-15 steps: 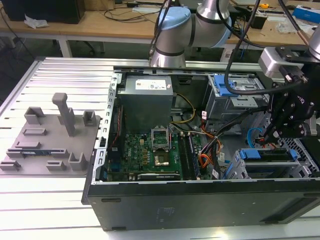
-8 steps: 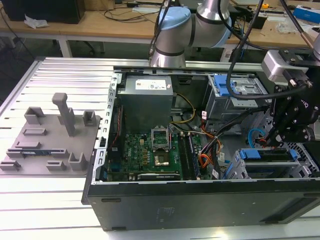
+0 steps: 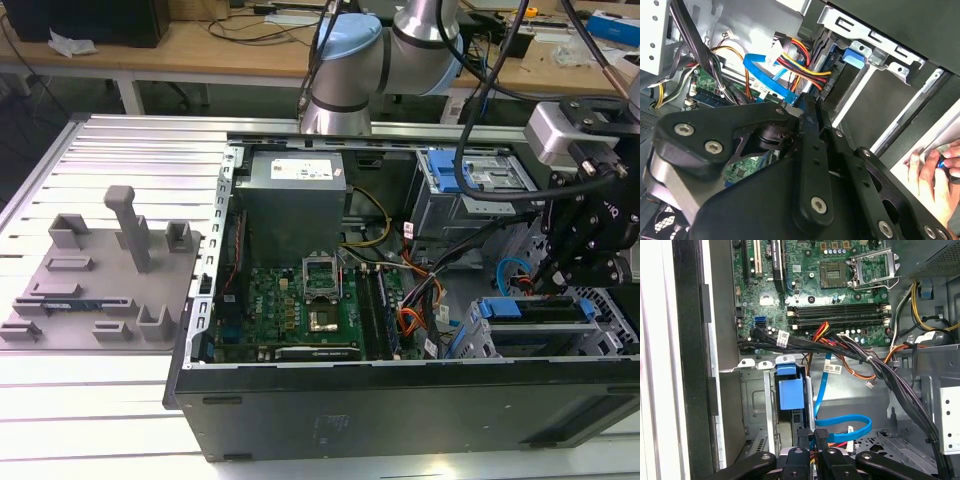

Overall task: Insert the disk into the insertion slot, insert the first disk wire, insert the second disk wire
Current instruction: 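Insert the second disk wire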

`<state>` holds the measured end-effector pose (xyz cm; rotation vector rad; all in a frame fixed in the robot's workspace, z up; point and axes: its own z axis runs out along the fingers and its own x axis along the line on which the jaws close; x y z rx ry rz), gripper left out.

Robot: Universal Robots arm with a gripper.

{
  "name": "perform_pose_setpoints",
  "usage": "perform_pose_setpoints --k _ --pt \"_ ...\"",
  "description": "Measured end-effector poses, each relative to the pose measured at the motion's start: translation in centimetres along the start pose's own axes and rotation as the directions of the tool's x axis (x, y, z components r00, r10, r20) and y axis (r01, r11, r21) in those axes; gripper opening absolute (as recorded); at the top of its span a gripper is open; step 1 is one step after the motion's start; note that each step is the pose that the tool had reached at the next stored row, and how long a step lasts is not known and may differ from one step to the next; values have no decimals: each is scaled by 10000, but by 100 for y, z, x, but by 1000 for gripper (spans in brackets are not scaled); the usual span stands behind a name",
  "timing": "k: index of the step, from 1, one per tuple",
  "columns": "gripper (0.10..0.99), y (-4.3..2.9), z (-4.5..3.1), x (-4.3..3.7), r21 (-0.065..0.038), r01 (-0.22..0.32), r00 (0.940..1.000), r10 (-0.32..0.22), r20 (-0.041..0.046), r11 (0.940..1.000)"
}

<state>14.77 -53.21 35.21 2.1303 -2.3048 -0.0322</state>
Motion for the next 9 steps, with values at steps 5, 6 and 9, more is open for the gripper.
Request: perform_pose_setpoints --k 5,6,9 --pt "161 -2 2 15 -1 2 10000 -2 -1 10000" --pt "161 -7 5 15 -1 3 10000 -3 1 10000" --pt "161 -15 11 16 -1 1 10000 -1 -1 10000"
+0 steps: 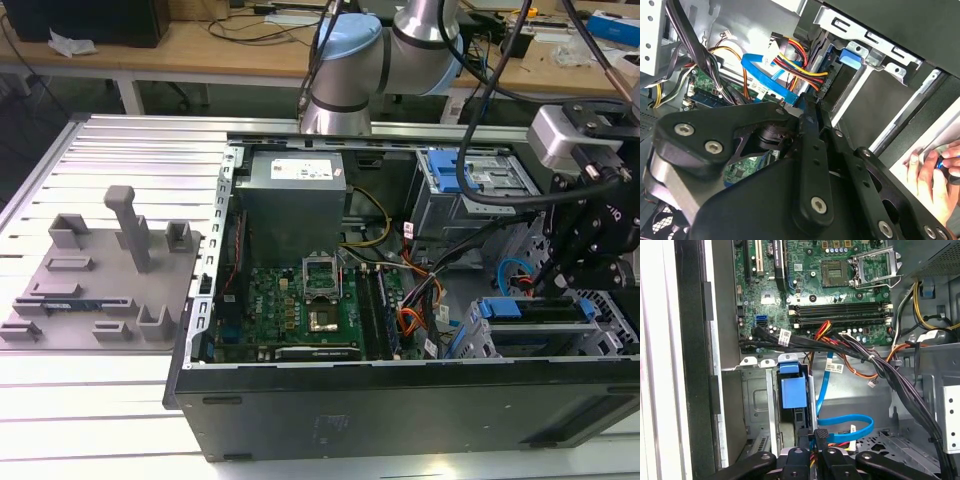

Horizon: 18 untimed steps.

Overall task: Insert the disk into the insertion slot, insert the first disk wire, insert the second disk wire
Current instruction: 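Insert the second disk wire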

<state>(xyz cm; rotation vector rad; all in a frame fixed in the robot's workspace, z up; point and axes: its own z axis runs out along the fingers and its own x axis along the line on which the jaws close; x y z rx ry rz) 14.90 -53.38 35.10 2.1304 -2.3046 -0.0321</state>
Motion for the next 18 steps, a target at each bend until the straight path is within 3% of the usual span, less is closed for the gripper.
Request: perform_pose_setpoints --k 18 --pt "161 -19 24 15 0 1 10000 -1 -8 10000"
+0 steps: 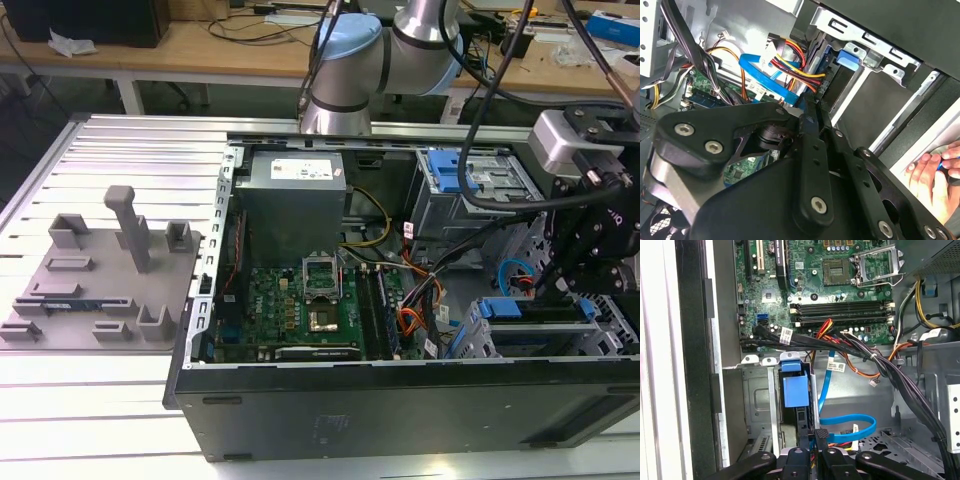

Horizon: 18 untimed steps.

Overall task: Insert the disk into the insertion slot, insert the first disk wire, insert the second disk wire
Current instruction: 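Insert the second disk wire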

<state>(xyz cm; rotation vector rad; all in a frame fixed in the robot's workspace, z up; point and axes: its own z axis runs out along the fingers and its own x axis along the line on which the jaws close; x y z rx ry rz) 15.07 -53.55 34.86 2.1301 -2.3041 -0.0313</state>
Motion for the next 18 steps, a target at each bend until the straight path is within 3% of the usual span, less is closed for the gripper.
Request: perform_pose_setpoints --k 18 --pt "161 -17 94 2 2 8 10000 -8 -22 10000"
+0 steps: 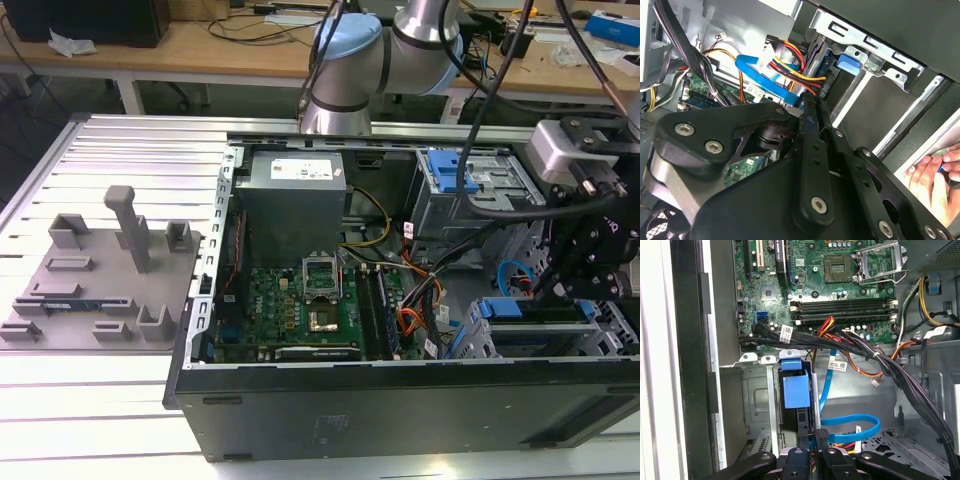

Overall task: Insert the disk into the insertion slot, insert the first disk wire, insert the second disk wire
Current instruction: 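Insert the second disk wire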

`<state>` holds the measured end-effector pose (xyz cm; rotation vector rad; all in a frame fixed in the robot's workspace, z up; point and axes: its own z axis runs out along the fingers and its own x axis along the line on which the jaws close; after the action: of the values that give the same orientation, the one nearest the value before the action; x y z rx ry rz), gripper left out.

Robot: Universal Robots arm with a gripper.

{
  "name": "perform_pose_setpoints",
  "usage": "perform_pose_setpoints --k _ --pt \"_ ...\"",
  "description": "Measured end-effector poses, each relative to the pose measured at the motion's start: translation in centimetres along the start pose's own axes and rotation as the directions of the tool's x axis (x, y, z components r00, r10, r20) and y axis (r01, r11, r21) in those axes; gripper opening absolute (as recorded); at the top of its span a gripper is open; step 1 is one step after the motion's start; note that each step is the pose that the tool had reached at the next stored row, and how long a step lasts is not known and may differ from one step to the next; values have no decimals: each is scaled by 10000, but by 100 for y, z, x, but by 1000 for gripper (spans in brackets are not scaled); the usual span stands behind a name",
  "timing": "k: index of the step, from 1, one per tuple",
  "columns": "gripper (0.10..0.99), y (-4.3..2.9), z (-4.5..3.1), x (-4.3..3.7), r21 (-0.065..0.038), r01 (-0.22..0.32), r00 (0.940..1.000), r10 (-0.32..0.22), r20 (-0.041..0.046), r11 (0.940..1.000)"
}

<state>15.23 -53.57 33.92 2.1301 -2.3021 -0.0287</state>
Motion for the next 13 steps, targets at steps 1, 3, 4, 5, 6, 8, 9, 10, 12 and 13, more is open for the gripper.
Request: perform_pose_setpoints --k 1,3,4,5,6,8,9,10,12,13 --pt "161 0 12 0 0 2 10000 -2 -4 10000" --pt "161 -1 41 1 0 7 10000 -7 -5 10000" --pt "161 -1 55 1 0 11 10000 -11 3 10000" --pt "161 -1 58 1 0 14 10000 -14 2 10000" --pt "161 0 7 -4 0 15 10000 -15 28 10000" --pt "161 1 -149 -4 -1 17 10000 -17 7 10000" --pt "161 2 -185 -5 0 18 10000 -18 7 10000" --pt "161 3 -191 -6 0 15 10000 -15 -9 10000" --pt "161 7 -191 -8 1 13 10000 -13 -20 10000" --pt "161 17 -188 -8 3 15 10000 -15 -20 10000"
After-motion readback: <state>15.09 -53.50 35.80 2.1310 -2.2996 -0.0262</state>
